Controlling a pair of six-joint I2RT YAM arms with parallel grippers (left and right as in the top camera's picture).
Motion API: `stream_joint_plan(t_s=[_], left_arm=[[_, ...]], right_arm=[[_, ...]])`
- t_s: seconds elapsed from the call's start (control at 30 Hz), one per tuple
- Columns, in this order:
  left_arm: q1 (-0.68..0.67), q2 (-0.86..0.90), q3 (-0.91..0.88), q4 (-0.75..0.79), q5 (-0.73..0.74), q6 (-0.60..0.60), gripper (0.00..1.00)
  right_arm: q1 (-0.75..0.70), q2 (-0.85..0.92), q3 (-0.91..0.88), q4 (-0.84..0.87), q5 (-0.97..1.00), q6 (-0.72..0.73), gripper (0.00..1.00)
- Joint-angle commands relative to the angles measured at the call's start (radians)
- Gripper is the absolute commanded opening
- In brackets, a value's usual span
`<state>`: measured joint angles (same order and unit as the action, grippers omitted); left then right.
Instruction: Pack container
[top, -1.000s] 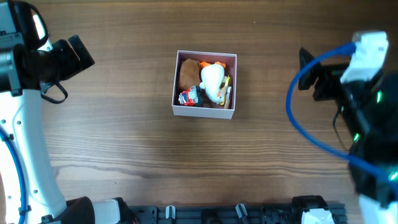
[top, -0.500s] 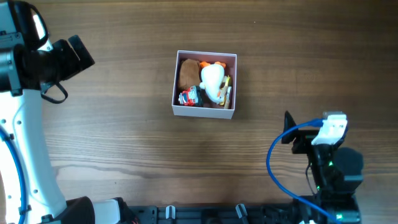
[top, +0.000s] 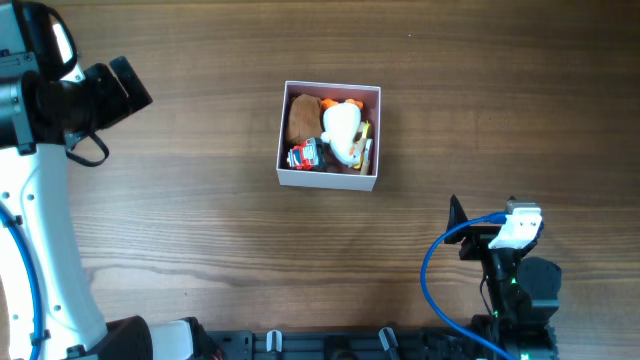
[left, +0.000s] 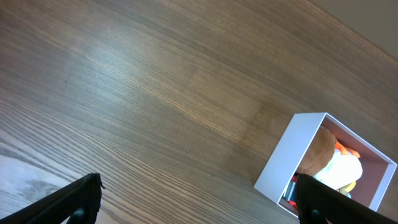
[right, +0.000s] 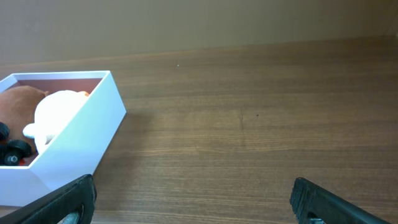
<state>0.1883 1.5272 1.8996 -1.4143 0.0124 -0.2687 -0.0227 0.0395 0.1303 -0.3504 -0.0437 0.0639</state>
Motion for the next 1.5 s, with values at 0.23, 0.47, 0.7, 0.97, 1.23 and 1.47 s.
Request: stream_joint_plan(t_s=[0.23,0.47,0.7,0.97,1.23,1.47], left_arm=[[0.005,-0.008,0.002,-0.002,0.001,-0.009,1.00],[0.005,-0.008,0.002,-0.002,0.001,-0.009,1.00],[0.005,-0.008,0.002,-0.002,0.001,-0.009,1.00],[0.003,-0.058,-0.019,0.043,0.010,-0.010,1.00],[-0.114,-0.422,-0.457,0.544,0.058,-0.009,1.00],[-0.142,-0.714,-0.870,0.793,0.078,-0.009,1.00]], right_arm=[[-0.004,-0.017,-0.007,0.005,0.014,0.017,1.00],[-0.004,-0.017,-0.007,0.005,0.014,0.017,1.00],[-0.004,-0.017,-0.007,0.005,0.014,0.018,1.00],[-0.004,-0.017,-0.007,0.005,0.013,0.018,1.00],[-0.004,-0.017,-0.007,0.005,0.014,0.017,1.00],[-0.004,-0.017,-0.007,0.005,0.013,0.017,1.00]])
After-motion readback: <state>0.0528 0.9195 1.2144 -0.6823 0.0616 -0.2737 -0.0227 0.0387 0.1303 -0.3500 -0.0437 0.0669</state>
